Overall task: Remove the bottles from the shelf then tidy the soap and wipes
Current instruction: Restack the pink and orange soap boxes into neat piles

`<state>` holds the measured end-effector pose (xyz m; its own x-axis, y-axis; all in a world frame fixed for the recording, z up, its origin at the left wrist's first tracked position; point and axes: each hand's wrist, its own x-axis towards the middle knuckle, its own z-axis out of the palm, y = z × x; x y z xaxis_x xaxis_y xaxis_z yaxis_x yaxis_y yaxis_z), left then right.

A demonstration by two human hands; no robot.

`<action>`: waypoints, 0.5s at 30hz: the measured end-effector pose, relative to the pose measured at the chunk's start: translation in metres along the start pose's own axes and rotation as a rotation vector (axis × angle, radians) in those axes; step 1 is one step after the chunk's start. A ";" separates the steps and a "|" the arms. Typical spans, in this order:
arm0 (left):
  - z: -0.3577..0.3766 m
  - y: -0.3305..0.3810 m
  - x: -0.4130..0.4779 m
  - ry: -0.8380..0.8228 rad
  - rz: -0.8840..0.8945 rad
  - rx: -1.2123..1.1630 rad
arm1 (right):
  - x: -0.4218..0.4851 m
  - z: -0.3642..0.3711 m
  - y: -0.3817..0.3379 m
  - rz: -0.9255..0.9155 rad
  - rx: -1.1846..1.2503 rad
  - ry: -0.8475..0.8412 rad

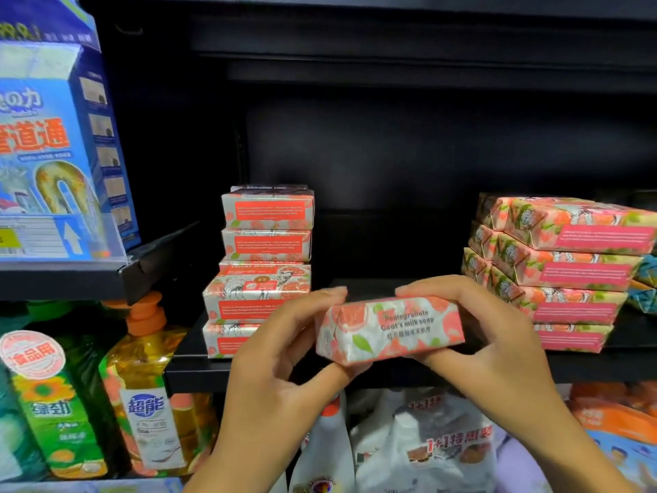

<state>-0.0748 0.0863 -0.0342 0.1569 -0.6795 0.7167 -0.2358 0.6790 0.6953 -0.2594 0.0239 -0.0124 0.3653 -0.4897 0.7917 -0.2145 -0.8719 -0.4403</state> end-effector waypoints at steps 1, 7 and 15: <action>-0.001 -0.002 0.000 -0.009 -0.015 0.004 | -0.001 0.001 0.001 -0.081 -0.084 0.044; 0.000 0.001 0.002 -0.080 -0.135 -0.080 | -0.003 0.006 0.009 -0.328 -0.186 0.130; -0.011 0.001 0.005 -0.117 0.134 0.227 | 0.002 -0.011 0.001 0.185 0.335 -0.170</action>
<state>-0.0634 0.0866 -0.0289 0.0010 -0.6243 0.7812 -0.4577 0.6943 0.5554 -0.2690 0.0222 -0.0067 0.4985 -0.6083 0.6177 0.0060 -0.7101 -0.7041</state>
